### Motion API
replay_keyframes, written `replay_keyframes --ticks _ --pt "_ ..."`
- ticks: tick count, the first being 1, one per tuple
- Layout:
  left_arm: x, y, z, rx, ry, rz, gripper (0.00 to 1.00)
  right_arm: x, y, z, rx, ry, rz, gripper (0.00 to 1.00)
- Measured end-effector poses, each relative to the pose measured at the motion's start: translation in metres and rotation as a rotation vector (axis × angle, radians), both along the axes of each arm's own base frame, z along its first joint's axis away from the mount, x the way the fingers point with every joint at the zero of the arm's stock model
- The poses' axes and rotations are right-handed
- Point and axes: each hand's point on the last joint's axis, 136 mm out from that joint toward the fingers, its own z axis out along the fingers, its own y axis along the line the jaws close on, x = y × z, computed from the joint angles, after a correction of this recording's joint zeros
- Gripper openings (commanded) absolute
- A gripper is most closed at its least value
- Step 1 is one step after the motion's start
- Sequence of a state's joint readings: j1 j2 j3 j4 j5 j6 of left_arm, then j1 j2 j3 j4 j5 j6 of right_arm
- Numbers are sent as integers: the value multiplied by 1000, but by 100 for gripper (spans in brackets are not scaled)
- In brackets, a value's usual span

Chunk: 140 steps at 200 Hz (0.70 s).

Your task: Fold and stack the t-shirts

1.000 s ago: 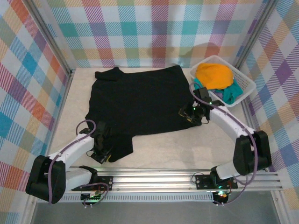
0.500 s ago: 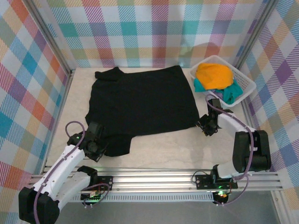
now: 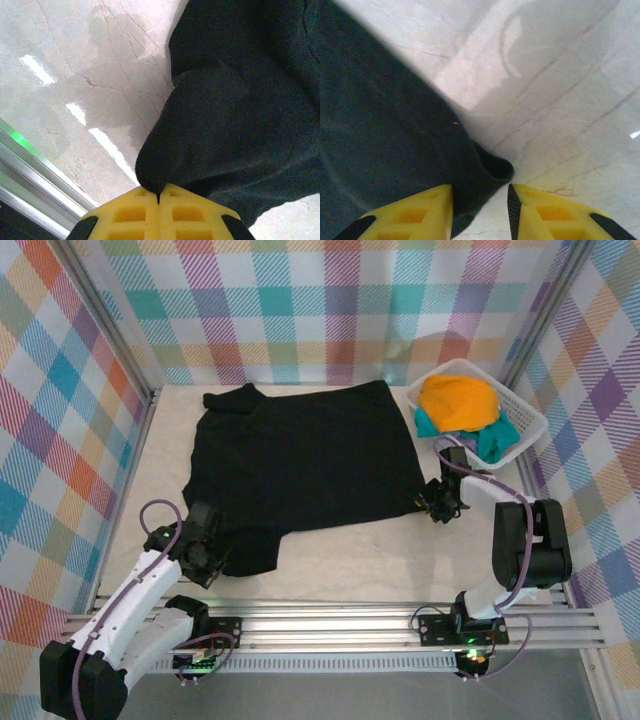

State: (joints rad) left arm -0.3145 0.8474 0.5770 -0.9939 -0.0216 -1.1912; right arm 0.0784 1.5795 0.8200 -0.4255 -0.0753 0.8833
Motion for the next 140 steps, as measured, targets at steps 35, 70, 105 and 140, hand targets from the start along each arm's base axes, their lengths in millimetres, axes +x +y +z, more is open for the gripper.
replay_keyframes --ticks 35,70,105,140 --pt "4 0 5 3 -15 -1 0 0 1 -3 6 11 1 30" --pt "4 5 15 28 -33 6 0 -5 -5 -6 0 61 -17 0" --pt "5 13 40 50 -105 21 0 -1 -1 2 -7 13 -2 0" --pt "-6 19 50 49 -131 52 0 -16 13 47 -31 -107 48 0"
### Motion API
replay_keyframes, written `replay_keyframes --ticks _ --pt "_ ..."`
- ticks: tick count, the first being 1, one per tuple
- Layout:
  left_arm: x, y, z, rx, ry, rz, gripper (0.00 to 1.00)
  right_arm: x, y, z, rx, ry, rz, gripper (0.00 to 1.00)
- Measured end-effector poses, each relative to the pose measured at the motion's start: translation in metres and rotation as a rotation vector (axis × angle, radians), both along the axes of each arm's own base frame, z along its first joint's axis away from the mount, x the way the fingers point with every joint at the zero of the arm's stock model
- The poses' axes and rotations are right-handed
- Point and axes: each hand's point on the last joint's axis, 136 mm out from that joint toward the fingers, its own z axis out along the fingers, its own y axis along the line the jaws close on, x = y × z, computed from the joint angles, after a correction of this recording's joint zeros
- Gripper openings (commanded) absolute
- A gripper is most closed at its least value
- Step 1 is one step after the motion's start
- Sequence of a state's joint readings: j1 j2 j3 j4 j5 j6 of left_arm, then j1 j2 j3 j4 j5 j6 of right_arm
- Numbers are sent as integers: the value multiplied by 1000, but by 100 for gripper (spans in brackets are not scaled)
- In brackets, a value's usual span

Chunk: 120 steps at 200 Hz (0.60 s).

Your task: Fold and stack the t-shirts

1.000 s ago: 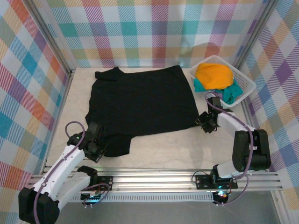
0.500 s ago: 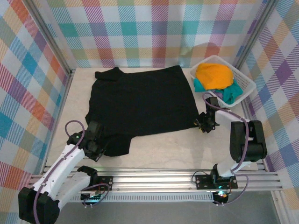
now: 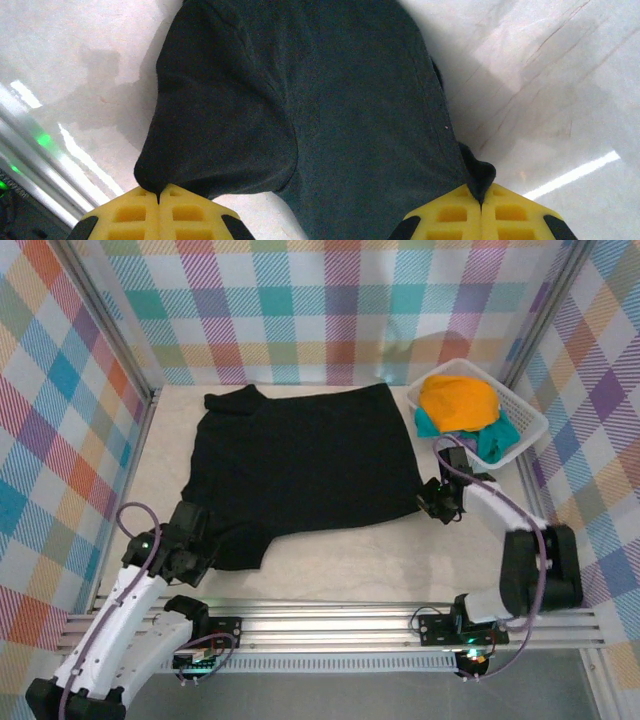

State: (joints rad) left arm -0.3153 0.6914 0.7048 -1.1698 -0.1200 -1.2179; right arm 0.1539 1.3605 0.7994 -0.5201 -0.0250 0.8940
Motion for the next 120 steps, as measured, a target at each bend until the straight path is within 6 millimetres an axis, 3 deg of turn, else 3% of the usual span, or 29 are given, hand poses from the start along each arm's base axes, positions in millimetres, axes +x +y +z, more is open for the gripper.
replay_keyframes --ticks 14,26,43,55,68,96,120 --pt "-6 6 12 11 -24 23 0 -16 4 19 -9 -45 14 0" --pt "-6 13 34 20 -91 49 0 -37 6 30 -15 -66 20 0" --pt "-4 21 67 19 -211 84 0 -67 5 37 -23 -74 20 0" --pt "-2 22 76 14 -247 93 0 -82 2 37 -24 -65 13 0" --pt "1 18 66 9 -216 87 0 -91 0 33 -29 -39 8 0" --pt "5 7 21 5 -58 80 0 -93 1 17 -50 38 6 0" --pt "13 5 17 13 -45 85 0 -92 1 6 -69 99 7 0"
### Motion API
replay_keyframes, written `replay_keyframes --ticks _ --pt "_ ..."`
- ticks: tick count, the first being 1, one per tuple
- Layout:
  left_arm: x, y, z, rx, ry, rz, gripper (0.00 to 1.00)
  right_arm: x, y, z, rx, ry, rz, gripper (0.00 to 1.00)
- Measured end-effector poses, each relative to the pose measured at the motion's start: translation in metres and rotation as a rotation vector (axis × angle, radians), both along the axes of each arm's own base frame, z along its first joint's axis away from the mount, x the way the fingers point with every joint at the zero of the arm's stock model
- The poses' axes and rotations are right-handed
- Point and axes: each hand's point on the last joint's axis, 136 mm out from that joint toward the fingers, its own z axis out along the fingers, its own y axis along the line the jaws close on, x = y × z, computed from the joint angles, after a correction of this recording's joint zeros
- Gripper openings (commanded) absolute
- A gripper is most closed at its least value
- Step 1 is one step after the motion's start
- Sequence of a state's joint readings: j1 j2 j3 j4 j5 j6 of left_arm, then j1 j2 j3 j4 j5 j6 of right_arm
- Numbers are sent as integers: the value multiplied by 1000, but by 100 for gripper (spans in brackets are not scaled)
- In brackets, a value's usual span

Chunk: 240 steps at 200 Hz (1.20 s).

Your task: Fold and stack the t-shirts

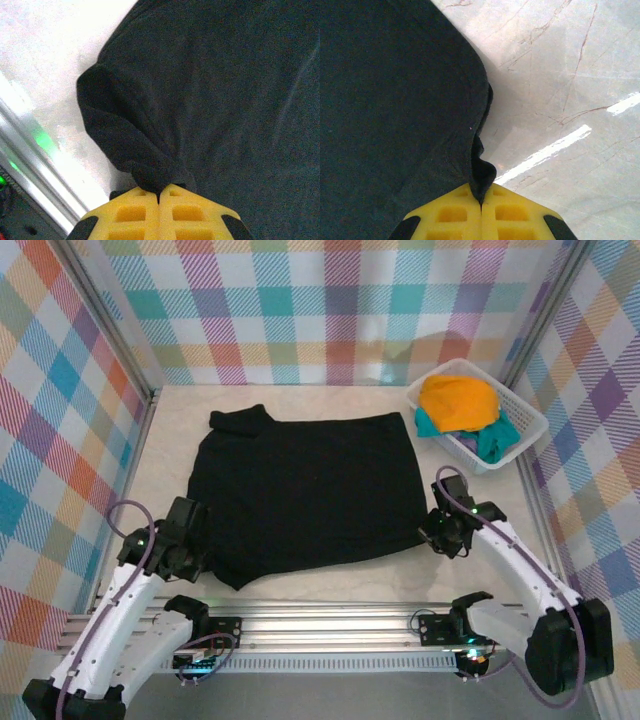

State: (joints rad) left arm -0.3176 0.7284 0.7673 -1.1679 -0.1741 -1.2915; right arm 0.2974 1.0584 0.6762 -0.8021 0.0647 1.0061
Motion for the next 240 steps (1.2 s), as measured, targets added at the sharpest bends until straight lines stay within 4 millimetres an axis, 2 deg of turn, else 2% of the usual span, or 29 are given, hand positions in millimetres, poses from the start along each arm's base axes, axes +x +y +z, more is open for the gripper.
replay_keyframes --ticks 29,65,83,158,200,240 --pt "15 -1 12 23 -16 -8 0 12 2 6 -7 -4 -2 0" --pt "46 -3 26 67 -16 -43 0 43 7 29 -15 -69 -3 0" --pt "61 2 29 91 -2 -44 0 58 10 34 -23 -78 3 0" --pt "116 18 28 135 5 -93 0 112 16 32 -68 -84 -6 0" --pt "142 27 24 152 9 -104 0 133 15 19 -83 -57 -21 0" --pt "168 24 22 151 -7 -152 0 146 17 6 -94 -27 -25 0"
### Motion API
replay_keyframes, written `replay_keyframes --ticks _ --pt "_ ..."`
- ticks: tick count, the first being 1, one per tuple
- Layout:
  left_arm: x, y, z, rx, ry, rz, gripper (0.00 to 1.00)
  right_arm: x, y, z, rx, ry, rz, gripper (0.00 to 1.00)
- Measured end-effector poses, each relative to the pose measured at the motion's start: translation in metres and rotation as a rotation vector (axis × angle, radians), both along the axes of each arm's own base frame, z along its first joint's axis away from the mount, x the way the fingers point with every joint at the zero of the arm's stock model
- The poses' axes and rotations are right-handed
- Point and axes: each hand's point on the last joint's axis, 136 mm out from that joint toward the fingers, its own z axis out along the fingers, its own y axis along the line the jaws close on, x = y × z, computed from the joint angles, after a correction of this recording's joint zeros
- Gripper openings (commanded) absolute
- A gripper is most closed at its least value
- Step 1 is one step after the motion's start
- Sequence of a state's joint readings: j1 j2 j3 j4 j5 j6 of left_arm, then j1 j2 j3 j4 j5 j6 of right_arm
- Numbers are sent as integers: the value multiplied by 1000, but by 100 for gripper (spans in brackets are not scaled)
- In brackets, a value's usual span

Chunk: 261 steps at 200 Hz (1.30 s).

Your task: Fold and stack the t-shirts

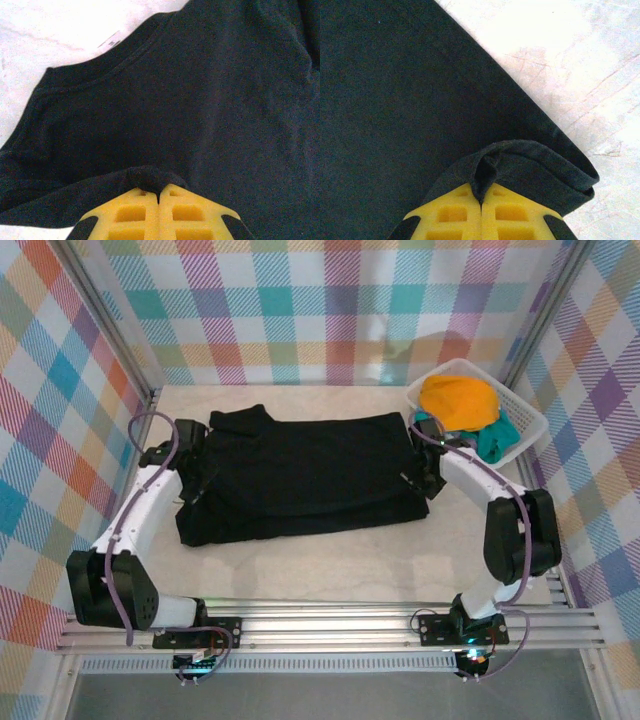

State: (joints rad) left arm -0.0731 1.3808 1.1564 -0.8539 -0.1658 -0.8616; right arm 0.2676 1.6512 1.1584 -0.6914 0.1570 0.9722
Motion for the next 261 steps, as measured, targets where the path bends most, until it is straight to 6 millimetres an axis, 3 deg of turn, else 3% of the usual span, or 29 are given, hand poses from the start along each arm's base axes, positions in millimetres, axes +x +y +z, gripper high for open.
replay_keyframes --ticks 102,123,144,154,173,188,210,237,251,261 --pt "33 4 -19 12 41 -42 0 21 3 -16 -5 27 -16 0" --pt "48 1 -27 1 53 -76 19 28 2 -20 -2 35 -25 12" --pt "64 -1 -39 -22 60 -106 62 34 1 -27 1 42 -23 34" --pt "66 -1 -42 -24 62 -119 68 35 -1 -27 -4 41 -3 42" --pt "66 -1 -31 -32 30 -129 67 37 0 -19 -11 18 42 47" --pt "54 -5 -18 -58 -27 -130 65 36 2 -2 -14 -22 83 45" --pt "15 -20 -14 -142 -68 -123 63 25 19 34 17 -120 175 45" --pt "-19 -40 -59 -280 23 -75 61 3 64 58 136 -212 359 50" --pt "-33 -47 -88 -338 95 -30 61 -8 96 58 239 -246 468 53" --pt "-40 -50 -99 -362 126 -7 61 -19 118 55 313 -255 544 54"
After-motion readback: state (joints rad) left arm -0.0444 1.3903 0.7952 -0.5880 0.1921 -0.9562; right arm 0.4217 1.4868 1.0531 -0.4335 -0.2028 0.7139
